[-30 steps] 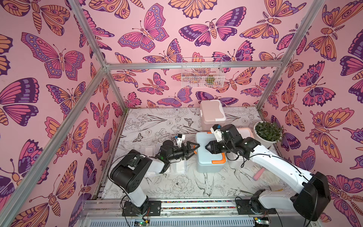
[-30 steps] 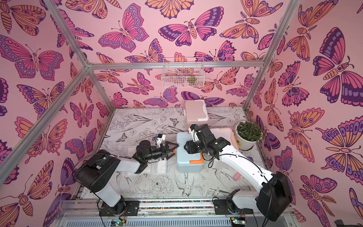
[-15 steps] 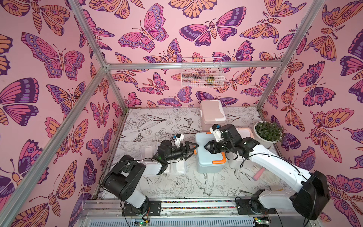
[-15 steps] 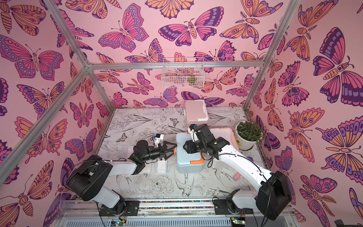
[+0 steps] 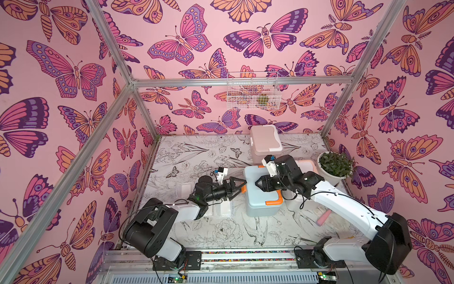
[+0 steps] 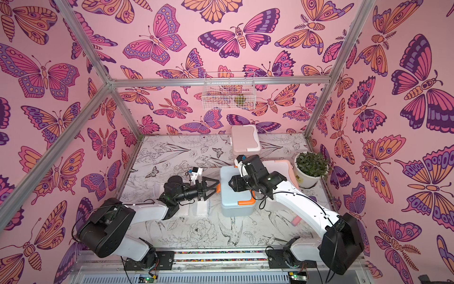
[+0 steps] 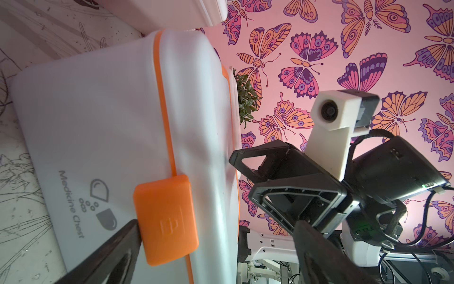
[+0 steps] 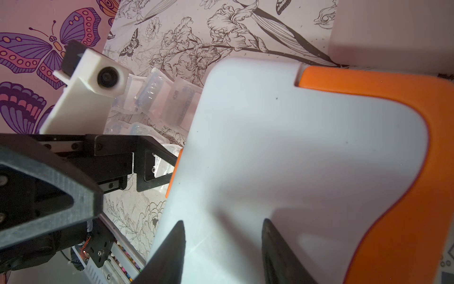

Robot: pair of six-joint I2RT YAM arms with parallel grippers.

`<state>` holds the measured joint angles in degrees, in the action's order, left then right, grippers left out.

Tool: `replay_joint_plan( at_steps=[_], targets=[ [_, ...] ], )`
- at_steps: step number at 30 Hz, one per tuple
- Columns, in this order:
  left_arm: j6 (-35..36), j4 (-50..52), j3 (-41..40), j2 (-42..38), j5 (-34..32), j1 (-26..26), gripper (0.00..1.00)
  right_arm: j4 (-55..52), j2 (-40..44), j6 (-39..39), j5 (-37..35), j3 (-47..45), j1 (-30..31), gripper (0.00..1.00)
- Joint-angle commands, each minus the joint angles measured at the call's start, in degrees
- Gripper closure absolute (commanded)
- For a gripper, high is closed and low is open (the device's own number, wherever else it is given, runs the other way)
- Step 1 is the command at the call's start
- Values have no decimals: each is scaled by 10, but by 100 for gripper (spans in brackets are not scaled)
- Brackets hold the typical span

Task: Open first aid kits and take out gauze
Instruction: Fasten the fastener of the first aid kit.

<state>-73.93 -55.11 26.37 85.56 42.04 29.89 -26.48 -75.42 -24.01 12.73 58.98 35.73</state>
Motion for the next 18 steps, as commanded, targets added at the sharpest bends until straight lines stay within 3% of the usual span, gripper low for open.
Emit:
replay_joint_plan(
  at_steps=[1,8,15,18],
  targets=[
    [22,12,-10,-23,6,-5,2,-74,-28,-10,-6,-21,4,48],
    [60,102,-5,-54,-5,-11,1,-75,-25,-10,-3,-16,4,48],
    [161,340,39,-167,-73,2,0,-83,1,-10,8,-6,4,47],
    [178,383,65,-183,-82,15,0,-95,20,-10,1,2,4,45]
  ],
)
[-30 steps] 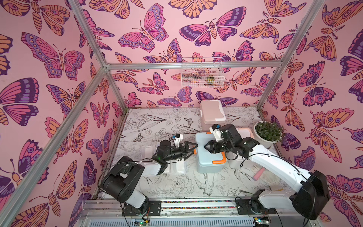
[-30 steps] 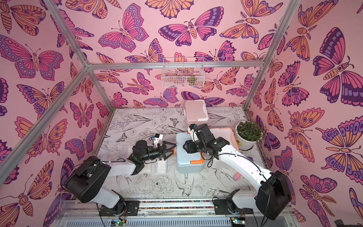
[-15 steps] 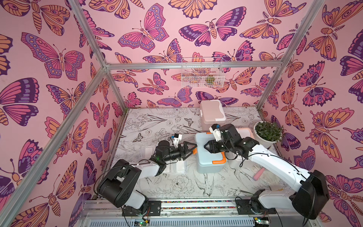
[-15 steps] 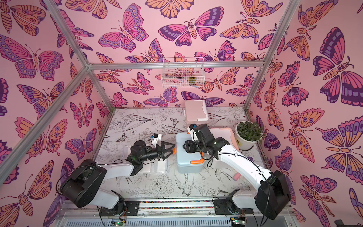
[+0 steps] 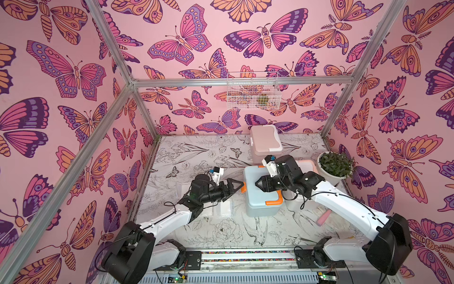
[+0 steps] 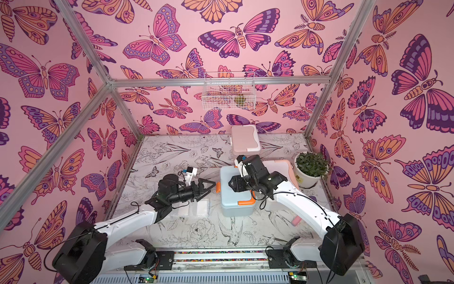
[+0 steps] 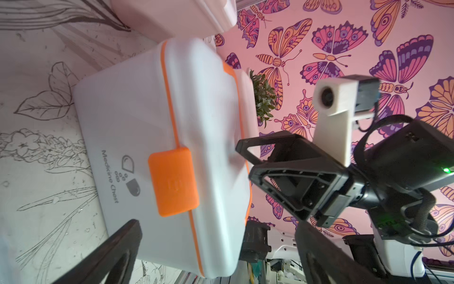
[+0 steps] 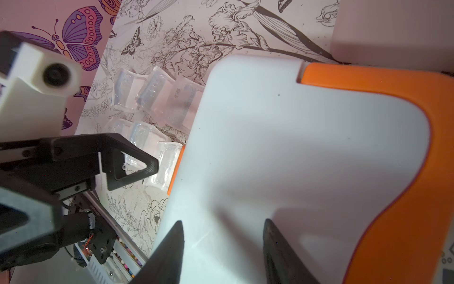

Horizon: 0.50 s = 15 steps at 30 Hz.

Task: Open first aid kits and take out gauze
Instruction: Fasten the fastener of the first aid kit.

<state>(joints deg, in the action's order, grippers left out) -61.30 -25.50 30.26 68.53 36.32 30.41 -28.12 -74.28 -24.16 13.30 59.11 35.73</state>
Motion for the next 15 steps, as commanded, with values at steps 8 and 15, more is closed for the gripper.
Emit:
replay_joint_plan(
  at_steps=[8,15],
  targets=[
    [74,106,82,28,-26,42,0,-115,69,-6,-84,-1,3,35],
    [82,106,115,94,-18,49,0,-122,69,-9,-115,-30,0,30]
  ],
)
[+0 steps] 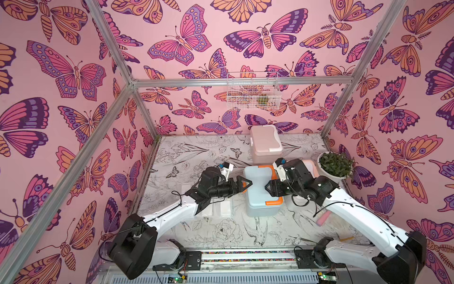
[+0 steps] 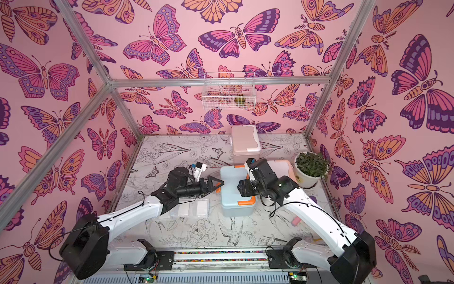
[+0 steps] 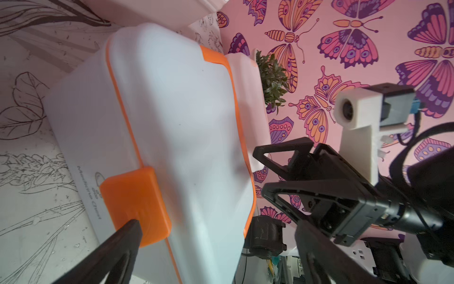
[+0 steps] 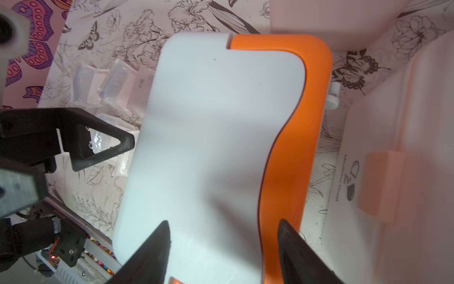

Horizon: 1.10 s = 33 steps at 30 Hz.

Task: Open first aid kits and take out gauze
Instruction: Fasten the fastener of the first aid kit.

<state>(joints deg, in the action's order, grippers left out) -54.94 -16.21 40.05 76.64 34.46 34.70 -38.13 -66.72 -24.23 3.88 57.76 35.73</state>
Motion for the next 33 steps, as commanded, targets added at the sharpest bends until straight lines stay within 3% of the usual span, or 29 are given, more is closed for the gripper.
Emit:
replay_joint_plan(
  at_steps=[1,12,18,22,24,28,33],
  targets=[
    [20,13,23,20,1,8,0,-19,-12,-10,-16,-21,0,30],
    [13,-16,57,71,6,28,1,28,-90,-8,53,-19,0,32],
    [15,-23,50,71,2,18,1,34,-115,-12,43,-1,0,33],
    [32,11,33,40,-9,8,1,5,-75,-16,-18,6,0,27],
    [55,54,29,18,-26,8,0,-4,-41,-14,-30,5,0,18],
    [86,123,21,-27,-56,8,0,-10,16,-7,-2,-8,0,7],
    [112,194,6,-98,-89,11,0,-30,85,-14,49,-47,8,8]
  ],
)
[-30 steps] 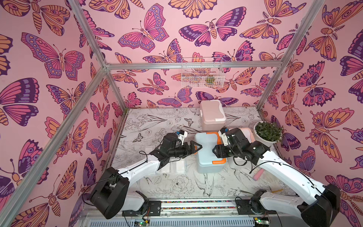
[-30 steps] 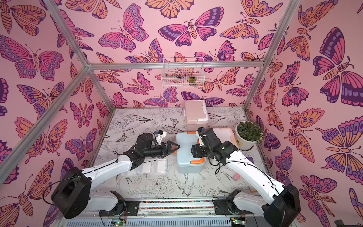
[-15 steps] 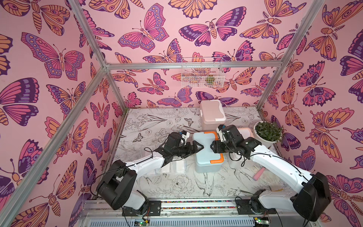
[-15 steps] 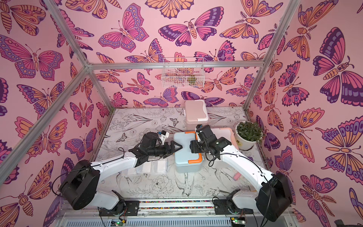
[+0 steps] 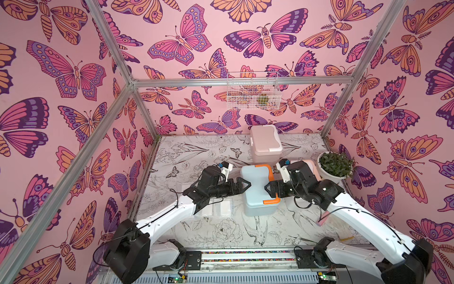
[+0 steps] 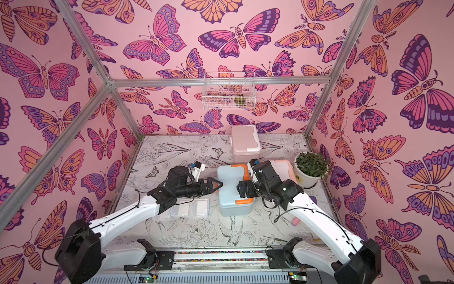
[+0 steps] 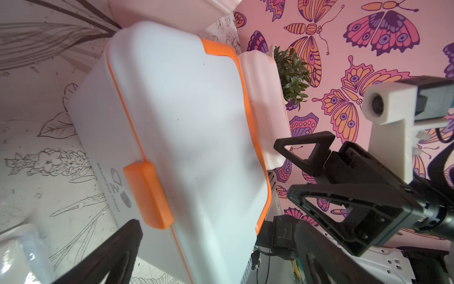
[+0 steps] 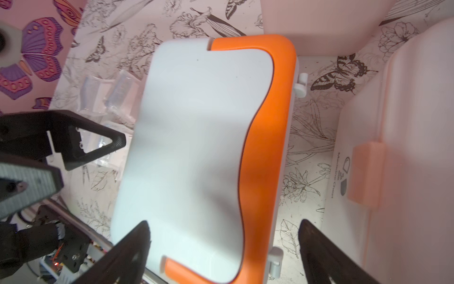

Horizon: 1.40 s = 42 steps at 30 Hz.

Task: Open first aid kits and take out gauze
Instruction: Fasten the fastener of the first aid kit, then adjust the first aid kit at the center of the board.

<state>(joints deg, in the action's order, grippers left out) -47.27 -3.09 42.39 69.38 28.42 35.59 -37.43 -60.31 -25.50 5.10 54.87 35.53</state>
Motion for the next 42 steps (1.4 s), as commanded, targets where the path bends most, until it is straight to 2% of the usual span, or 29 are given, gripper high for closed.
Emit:
replay_joint_plan(
  at_steps=[1,8,11,13,18,23,25,30,34,42],
  targets=[
    [39,73,-21,-36,-33,4,0,-46,33,-2,41,-24,19,8],
    [67,133,-38,-101,-83,5,0,-90,125,-51,17,-92,118,13],
    [75,143,-40,-114,-103,5,0,-83,138,-73,9,-123,133,15],
    [77,142,-38,-116,-107,5,0,-74,125,-79,-9,-133,133,18],
    [78,143,-35,-114,-105,5,0,-92,84,-108,-169,-111,133,26],
    [79,142,-37,-111,-103,5,0,-34,28,-57,-192,-79,109,38],
    [78,140,-37,-110,-102,5,0,-19,-3,-28,-206,-62,96,40],
    [78,137,-36,-103,-97,4,0,41,-87,17,-149,-21,54,41],
    [78,135,-32,-89,-92,4,0,47,-145,34,-137,29,41,41],
    [75,125,-25,-71,-89,4,0,57,-174,35,-117,47,26,41]
  ],
)
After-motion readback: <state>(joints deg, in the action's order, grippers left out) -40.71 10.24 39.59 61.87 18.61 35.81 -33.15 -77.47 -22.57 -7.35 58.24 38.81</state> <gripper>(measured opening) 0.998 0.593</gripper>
